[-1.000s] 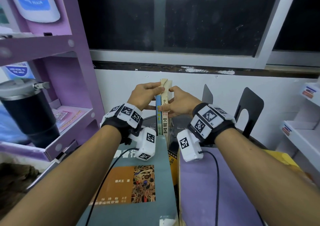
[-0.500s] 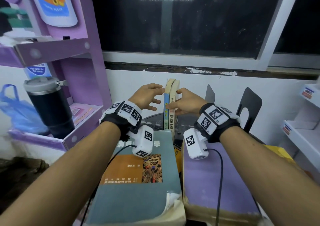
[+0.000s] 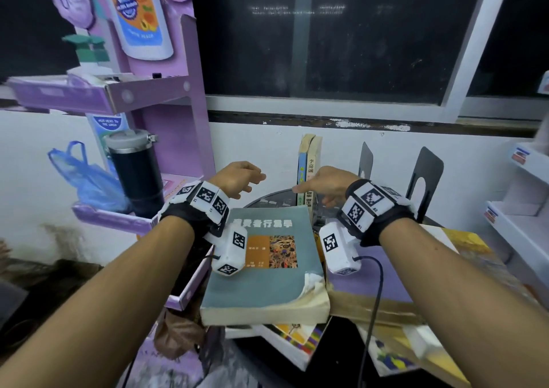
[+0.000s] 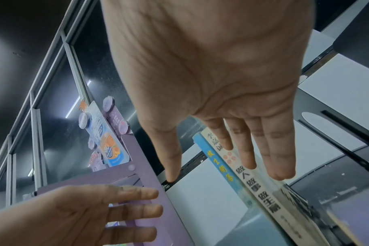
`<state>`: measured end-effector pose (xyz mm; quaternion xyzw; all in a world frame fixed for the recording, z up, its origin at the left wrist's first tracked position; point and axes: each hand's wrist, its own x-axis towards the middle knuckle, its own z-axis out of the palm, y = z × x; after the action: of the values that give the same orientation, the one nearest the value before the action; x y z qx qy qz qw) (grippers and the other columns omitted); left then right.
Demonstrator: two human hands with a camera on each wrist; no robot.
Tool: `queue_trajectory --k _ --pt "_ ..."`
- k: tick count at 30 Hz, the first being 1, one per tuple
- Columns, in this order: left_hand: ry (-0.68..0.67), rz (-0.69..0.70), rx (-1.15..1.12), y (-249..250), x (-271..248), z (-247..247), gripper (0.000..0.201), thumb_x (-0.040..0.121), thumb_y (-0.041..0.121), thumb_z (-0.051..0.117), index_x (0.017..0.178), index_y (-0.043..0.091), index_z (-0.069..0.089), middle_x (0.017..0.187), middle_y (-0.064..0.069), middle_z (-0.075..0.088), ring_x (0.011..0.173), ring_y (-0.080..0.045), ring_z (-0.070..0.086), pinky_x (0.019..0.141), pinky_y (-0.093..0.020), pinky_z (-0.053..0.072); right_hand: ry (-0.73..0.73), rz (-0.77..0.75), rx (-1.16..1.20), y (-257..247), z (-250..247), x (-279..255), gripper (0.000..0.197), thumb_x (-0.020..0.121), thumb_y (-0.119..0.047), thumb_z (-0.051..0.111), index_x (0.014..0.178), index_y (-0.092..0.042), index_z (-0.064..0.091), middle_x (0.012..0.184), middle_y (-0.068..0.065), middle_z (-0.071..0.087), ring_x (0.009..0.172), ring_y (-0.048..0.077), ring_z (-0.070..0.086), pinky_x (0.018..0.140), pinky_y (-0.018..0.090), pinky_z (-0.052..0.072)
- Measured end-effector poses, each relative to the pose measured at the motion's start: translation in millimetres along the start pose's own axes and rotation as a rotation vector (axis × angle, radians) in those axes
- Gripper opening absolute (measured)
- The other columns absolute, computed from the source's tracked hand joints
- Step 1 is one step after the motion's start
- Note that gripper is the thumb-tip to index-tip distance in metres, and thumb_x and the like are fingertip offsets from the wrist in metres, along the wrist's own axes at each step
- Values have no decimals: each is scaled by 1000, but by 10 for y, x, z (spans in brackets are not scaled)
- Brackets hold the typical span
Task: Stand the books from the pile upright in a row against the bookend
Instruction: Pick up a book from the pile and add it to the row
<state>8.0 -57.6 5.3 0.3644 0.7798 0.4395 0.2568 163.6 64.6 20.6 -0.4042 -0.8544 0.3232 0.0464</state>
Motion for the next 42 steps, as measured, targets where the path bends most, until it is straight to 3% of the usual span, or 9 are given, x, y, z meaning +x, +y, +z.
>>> queue_trajectory --k 2,9,13,17,21,25,33,38,42 --pt "10 -31 39 -80 -86 -45 34 93 28 58 124 15 56 128 -7 59 98 -22 52 68 -28 38 -8 -2 -6 -14 90 -47 70 86 -46 66 135 0 45 135 14 49 115 28 54 99 40 49" --pt "-82 -164 326 -314 -288 -79 49 98 31 51 137 2 46 140 -14 48 119 -30 51 69 -28 44 -93 45 -85 -16 314 -116 76 87 -50 64 140 -1 41 140 19 48 122 33 53 103 41 46" --pt "-119 -206 355 -442 -355 -100 47 98 25 51 139 1 45 139 -12 48 102 -22 47 82 -31 47 -128 82 -84 29 369 -71 78 84 -52 66 140 -2 42 138 19 50 120 33 54 102 42 47" --pt "-175 -239 350 -430 -414 -127 49 99 29 49 140 5 39 120 -9 42 102 -24 48 60 -21 47 -184 110 -88 50 381 -62 76 85 -53 64 140 -5 44 139 19 51 120 33 55 104 43 46" --pt "-212 -321 316 -485 -370 -138 54 96 35 54 137 4 38 123 -20 56 103 -38 62 76 -37 53 -242 127 -87 77 400 -41 80 86 -51 64 145 -4 37 142 24 48 120 36 56 104 45 45" --pt "-248 -356 257 -548 -358 -123 56 92 33 62 136 12 36 107 -18 60 84 -33 65 85 -46 54 -237 138 -92 73 417 -18 83 85 -50 67 145 -3 36 138 26 51 115 39 59 101 47 48" --pt "-215 -305 149 -634 -352 -130 74 86 20 69 144 20 23 122 -26 59 108 -41 62 91 -56 52 -190 114 -154 96 404 -8 65 82 -35 75 126 6 51 116 21 62 107 37 63 98 48 50" --pt "-165 -223 96 -545 -342 -153 73 85 15 70 141 21 23 112 -19 59 93 -40 66 83 -56 54 -216 138 -45 181 410 53 62 76 -18 80 126 6 53 108 23 70 97 40 70 90 55 54" --pt "-101 -131 21 -458 -343 -239 72 84 6 69 139 21 24 96 -13 58 68 -33 65 63 -48 59 -91 84 39 132 375 -23 53 73 -11 81 118 8 58 110 21 69 99 39 68 87 52 56"
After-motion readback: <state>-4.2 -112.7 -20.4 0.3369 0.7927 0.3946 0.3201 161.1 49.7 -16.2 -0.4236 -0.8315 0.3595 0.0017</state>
